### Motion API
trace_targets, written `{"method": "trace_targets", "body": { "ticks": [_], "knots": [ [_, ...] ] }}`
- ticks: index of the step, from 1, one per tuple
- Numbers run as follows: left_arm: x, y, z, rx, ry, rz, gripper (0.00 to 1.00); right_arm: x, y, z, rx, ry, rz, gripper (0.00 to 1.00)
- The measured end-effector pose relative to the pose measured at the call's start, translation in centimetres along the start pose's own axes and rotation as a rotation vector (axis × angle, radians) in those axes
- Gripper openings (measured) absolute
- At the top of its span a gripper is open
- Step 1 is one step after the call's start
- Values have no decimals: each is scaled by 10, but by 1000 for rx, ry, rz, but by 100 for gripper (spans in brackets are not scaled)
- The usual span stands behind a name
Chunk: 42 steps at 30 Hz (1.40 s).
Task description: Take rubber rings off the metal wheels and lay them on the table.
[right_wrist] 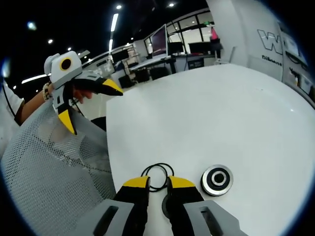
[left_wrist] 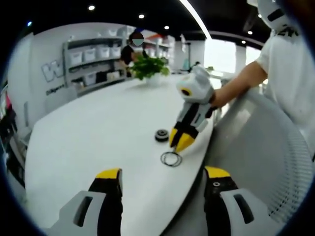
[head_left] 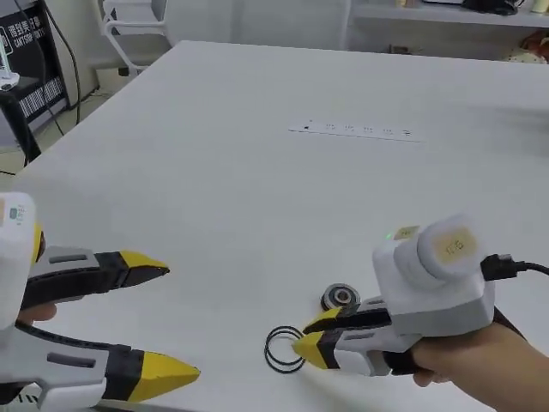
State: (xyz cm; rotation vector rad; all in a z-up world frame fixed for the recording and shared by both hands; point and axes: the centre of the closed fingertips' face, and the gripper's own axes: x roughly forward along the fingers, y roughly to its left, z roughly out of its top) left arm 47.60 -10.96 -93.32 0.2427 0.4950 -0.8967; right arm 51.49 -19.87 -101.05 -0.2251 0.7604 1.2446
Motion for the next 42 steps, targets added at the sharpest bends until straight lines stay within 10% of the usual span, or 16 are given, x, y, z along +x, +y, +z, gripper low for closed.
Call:
{"method": "trace_targets", "body": {
  "ticks": [21,33,42],
  "knots": [
    [3,14,29,56,-30,-1,67,-33,-33,16,43,-121,-82,15],
    [32,14,80,180,-84,-72,66,-46,-58,7,68,-141,-152,17],
    [72,0,97,254,-80,-153,63,-43,-63,-9,27,-85,-166,19]
  ]
}}
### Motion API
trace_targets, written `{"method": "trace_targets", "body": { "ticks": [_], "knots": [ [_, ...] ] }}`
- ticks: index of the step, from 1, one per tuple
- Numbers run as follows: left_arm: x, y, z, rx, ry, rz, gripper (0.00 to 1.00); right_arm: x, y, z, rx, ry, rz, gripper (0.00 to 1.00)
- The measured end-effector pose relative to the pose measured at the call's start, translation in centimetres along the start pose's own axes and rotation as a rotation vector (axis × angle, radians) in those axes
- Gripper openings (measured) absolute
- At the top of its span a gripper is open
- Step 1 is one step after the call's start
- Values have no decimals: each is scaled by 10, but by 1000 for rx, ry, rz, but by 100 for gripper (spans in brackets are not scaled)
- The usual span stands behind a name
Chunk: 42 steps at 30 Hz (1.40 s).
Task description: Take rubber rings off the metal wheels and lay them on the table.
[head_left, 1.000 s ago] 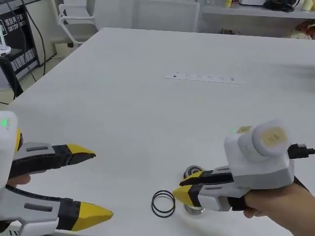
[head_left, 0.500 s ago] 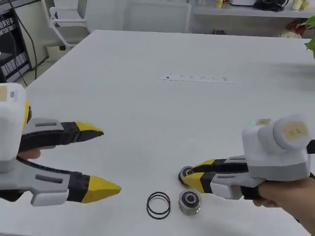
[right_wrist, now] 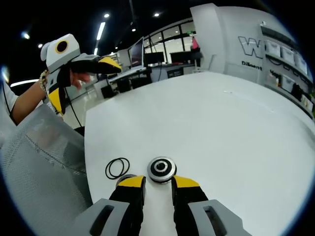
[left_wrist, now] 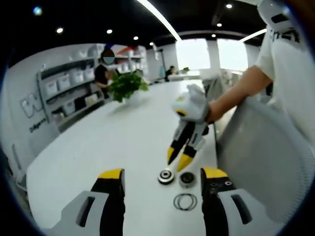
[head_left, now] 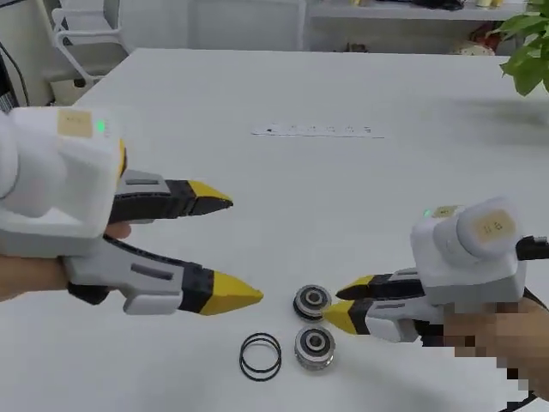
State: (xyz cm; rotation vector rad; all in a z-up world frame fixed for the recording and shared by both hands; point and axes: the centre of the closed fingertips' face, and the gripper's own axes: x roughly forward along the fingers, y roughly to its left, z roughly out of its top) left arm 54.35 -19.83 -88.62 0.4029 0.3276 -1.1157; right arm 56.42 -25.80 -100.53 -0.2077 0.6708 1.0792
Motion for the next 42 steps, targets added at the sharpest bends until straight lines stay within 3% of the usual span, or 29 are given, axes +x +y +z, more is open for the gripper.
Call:
{"method": "trace_targets", "body": {
  "ticks": [7,10,13,17,21,27,30,32,33,37,41,42],
  "knots": [
    [27,4,18,11,-48,-20,61,1,-3,-4,12,9,-10,18],
    [38,6,18,15,-53,-30,60,1,-6,-5,20,8,-14,18],
    [49,12,11,16,-47,-24,58,0,-6,-5,36,3,-15,18],
    [63,20,-3,-37,-50,-10,56,1,-7,-4,44,-1,-14,18],
    [73,24,-17,-52,-35,8,51,3,-5,-6,48,2,-7,18],
    [91,13,-37,-48,-1,-10,37,7,-5,-9,36,14,-12,21],
    [99,5,-46,-46,34,-24,31,9,-8,-10,73,6,-17,23],
    [102,6,-57,32,89,-6,27,10,-8,-11,83,9,-16,22],
    [103,5,-60,45,104,-8,26,10,-9,-12,84,11,-20,22],
    [108,0,-70,-30,112,-26,25,9,-12,-11,90,2,-31,22],
    [112,-7,-80,-10,147,-49,22,11,-12,-12,100,4,-30,22],
    [111,-7,-79,-34,139,-52,22,11,-12,-12,96,7,-29,22]
  ]
}}
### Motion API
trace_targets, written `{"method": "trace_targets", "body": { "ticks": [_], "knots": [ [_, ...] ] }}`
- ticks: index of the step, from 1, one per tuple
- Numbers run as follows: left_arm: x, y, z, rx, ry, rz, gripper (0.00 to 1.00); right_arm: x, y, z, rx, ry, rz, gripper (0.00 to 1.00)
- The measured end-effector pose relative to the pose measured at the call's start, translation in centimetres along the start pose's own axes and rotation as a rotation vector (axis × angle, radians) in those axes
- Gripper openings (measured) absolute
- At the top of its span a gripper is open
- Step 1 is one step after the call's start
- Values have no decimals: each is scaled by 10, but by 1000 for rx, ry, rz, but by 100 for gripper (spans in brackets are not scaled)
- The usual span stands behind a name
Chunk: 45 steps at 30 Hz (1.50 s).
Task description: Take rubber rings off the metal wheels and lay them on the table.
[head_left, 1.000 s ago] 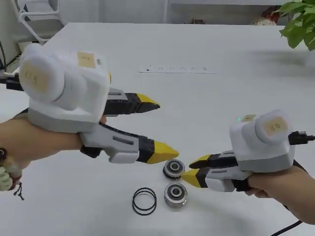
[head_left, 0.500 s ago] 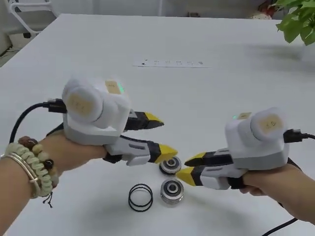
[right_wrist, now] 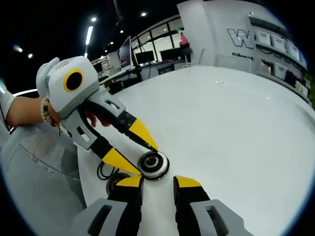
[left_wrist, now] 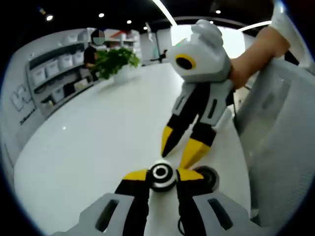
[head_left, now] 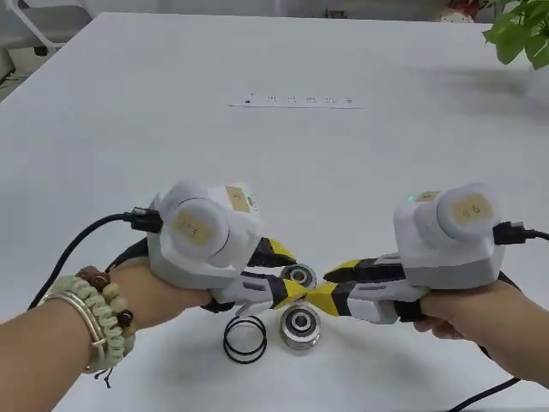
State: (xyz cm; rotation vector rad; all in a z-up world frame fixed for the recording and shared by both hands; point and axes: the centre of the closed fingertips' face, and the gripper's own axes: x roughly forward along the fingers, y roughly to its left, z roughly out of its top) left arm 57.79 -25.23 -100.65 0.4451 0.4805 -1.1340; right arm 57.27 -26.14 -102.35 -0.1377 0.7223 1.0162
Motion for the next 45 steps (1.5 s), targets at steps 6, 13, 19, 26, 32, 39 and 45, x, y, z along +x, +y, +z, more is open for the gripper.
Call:
{"method": "trace_targets", "body": {
  "ticks": [6,13,19,26,32,39,45],
  "knots": [
    [1,7,-1,-91,-11,5,24,2,4,-2,-14,8,10,22],
    [1,3,0,-107,-16,0,20,3,5,0,-37,3,11,20],
    [1,3,0,-136,-20,-1,20,3,5,-1,-37,7,12,20],
    [0,7,-1,-205,-38,8,14,3,6,1,-46,0,17,19],
    [0,5,-1,-174,-33,11,14,3,6,3,-81,-12,11,21],
    [0,4,-1,-181,-36,10,14,5,9,3,-230,-2,-6,19],
    [-1,4,-1,-175,-35,12,14,5,8,3,-221,-2,3,17]
  ]
}}
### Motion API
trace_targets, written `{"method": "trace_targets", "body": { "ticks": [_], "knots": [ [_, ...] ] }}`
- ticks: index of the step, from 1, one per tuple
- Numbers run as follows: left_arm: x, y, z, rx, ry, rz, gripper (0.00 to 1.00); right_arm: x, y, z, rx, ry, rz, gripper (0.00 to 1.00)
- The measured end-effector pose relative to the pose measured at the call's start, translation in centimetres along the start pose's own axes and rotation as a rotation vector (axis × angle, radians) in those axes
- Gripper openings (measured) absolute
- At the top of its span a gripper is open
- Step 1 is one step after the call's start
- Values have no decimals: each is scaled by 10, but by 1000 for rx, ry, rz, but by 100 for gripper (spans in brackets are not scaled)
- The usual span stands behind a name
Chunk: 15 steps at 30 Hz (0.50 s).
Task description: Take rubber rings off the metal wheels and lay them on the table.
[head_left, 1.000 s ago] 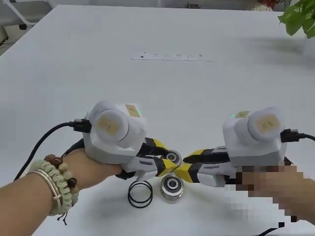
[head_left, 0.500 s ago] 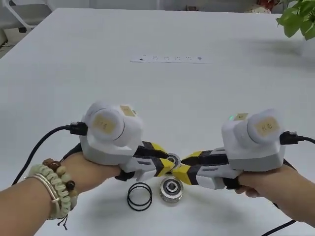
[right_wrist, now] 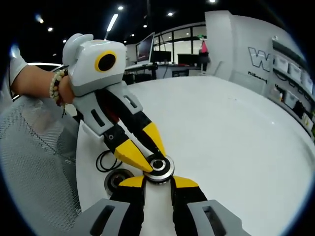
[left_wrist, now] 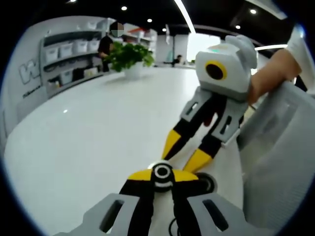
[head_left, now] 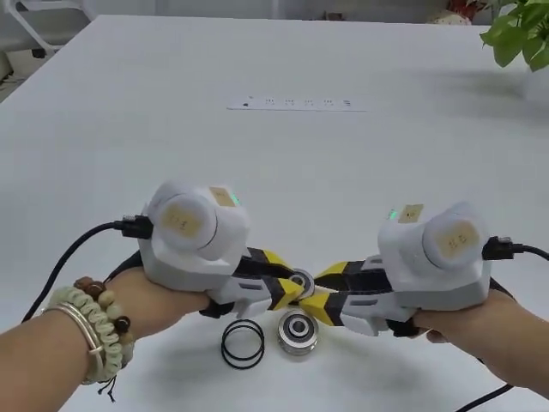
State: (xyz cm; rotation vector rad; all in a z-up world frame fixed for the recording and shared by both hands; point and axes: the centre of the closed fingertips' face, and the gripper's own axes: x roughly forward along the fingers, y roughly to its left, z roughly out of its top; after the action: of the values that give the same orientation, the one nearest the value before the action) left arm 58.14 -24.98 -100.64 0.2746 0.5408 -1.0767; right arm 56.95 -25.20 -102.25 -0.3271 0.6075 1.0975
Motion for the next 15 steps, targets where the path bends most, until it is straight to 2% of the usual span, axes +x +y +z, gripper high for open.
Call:
{"method": "trace_targets", "body": {
  "ticks": [5,15],
  "knots": [
    [0,-1,0,6,-4,-2,14,-1,1,-1,-14,14,-1,17],
    [0,-1,0,8,-12,-1,14,-2,0,-3,8,27,3,13]
  ]
}}
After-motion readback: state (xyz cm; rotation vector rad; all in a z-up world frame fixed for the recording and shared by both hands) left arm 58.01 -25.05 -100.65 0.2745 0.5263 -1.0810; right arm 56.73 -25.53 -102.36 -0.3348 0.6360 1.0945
